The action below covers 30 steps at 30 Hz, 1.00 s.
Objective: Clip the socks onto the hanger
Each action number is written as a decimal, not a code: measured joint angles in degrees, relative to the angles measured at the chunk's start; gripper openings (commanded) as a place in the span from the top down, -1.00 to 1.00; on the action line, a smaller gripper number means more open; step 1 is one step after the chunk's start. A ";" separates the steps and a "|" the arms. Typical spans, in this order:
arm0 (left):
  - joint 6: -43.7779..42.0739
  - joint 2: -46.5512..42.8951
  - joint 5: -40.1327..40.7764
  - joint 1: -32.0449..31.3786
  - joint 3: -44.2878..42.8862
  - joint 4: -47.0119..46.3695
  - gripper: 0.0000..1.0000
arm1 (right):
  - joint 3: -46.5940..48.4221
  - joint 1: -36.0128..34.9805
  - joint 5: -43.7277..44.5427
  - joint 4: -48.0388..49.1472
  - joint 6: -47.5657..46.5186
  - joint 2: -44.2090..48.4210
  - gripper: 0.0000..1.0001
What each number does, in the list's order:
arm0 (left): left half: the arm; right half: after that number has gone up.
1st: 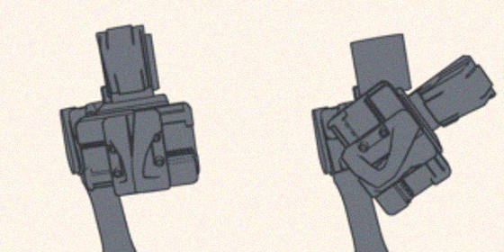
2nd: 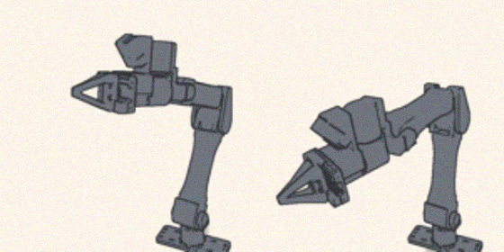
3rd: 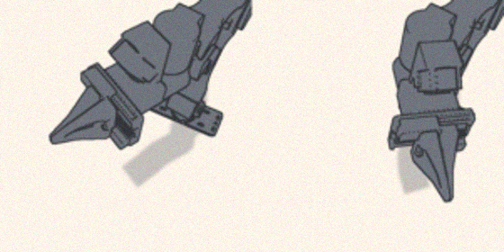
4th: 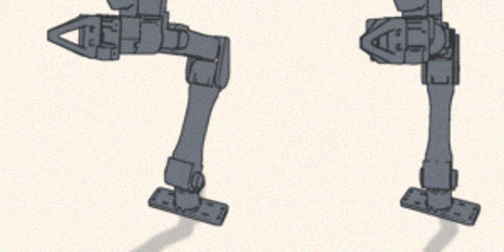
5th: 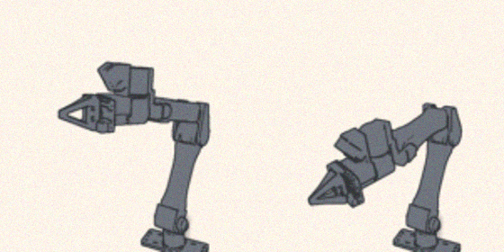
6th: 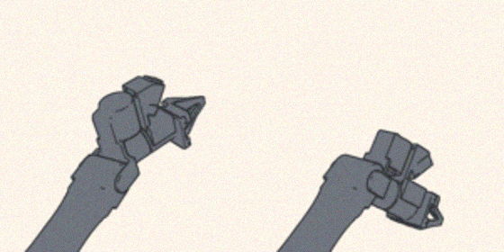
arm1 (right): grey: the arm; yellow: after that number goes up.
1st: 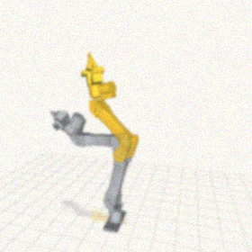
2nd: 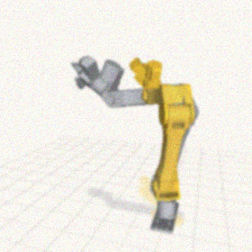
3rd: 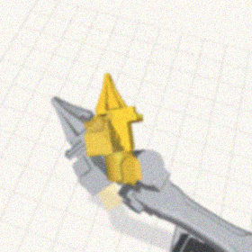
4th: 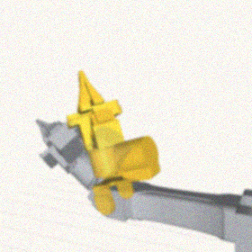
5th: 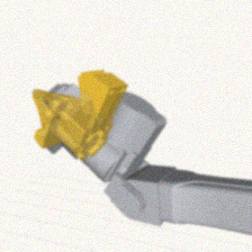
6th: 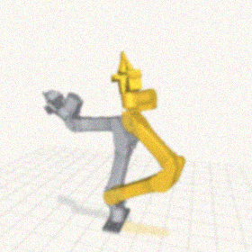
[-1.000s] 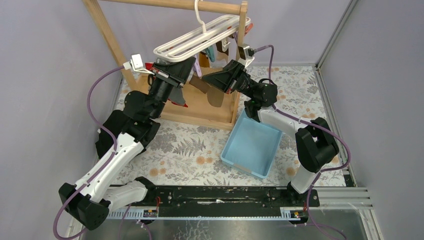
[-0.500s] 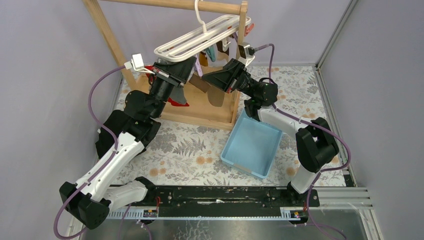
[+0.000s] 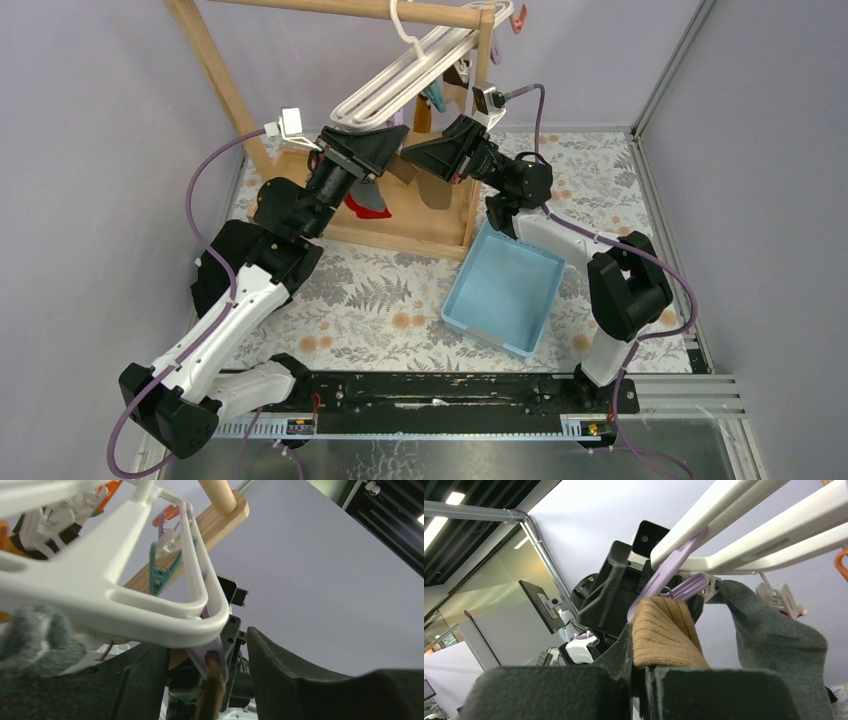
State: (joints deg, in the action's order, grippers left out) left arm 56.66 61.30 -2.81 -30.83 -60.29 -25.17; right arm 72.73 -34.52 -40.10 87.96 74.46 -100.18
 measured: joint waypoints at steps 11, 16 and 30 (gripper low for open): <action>0.13 -2.78 -0.81 -0.31 0.02 4.90 -0.65 | 1.46 -0.04 -1.16 -0.24 0.09 -2.62 0.73; -0.68 -6.54 1.11 -0.31 1.40 8.50 -0.68 | 1.92 0.02 -0.94 -1.38 0.37 -3.39 -0.02; -5.51 -13.66 9.27 -0.31 2.58 20.17 -0.98 | 0.68 0.42 0.09 -5.46 1.57 -4.44 -0.45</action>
State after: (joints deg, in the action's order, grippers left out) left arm 51.16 47.64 6.46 -31.14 -57.71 -4.99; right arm 73.41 -34.11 -40.01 82.50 76.03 -104.62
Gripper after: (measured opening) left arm 0.975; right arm 0.716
